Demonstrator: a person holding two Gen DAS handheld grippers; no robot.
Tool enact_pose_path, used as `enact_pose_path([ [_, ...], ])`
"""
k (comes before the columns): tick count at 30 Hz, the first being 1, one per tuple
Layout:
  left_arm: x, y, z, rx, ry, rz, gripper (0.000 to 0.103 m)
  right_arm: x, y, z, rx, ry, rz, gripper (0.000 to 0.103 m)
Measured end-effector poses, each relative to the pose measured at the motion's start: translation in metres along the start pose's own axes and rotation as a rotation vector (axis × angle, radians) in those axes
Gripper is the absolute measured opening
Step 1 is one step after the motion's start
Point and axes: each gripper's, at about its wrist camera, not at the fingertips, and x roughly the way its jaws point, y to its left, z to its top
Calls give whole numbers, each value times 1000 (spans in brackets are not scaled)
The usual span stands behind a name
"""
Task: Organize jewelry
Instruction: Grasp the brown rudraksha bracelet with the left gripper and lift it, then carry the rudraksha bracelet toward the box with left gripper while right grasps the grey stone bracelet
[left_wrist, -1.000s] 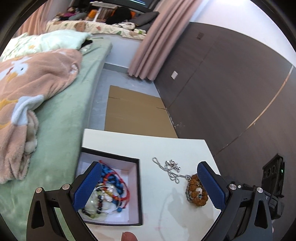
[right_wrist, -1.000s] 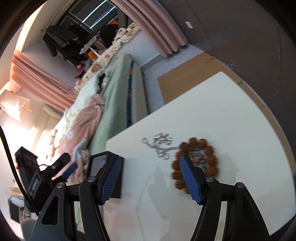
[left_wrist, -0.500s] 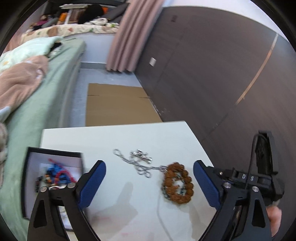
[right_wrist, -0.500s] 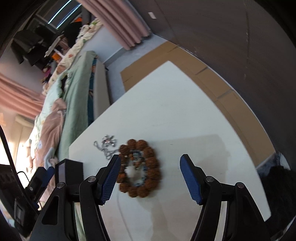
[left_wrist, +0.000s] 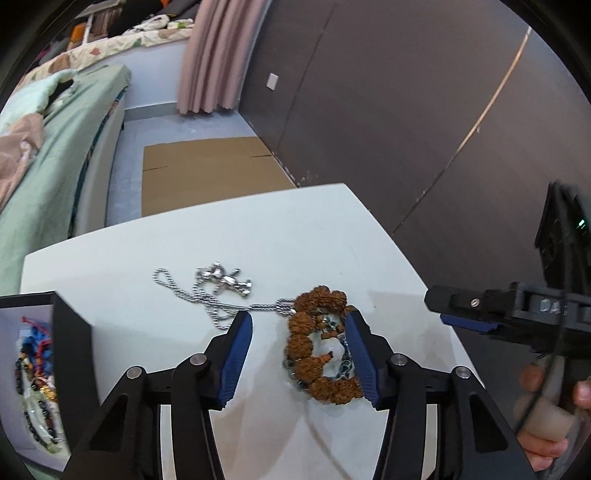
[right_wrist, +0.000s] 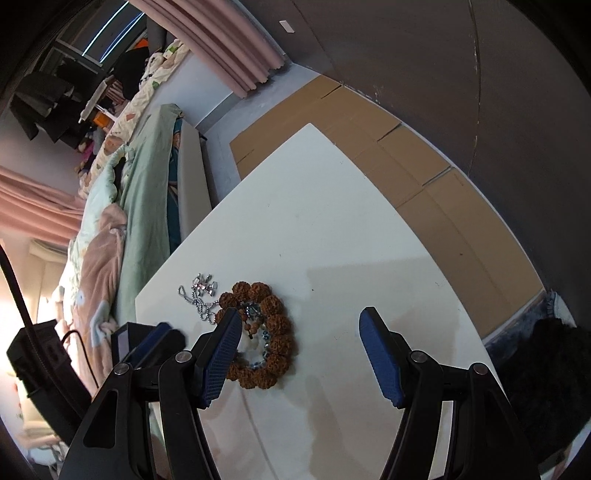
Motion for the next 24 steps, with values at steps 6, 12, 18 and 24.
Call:
enact_pose_path([
  [6, 33, 2, -9, -20, 69, 24, 42, 7, -12, 3, 38, 15, -20, 67],
  [12, 43, 5, -9, -24, 60, 26, 20, 14, -15, 3, 36, 23, -41, 67],
  [18, 30, 9, -4, -44, 32, -47, 20, 27, -13, 5, 45, 44, -70, 67],
  [24, -8, 19, 5, -103, -29, -146, 20, 22, -5, 3, 27, 26, -41, 67],
])
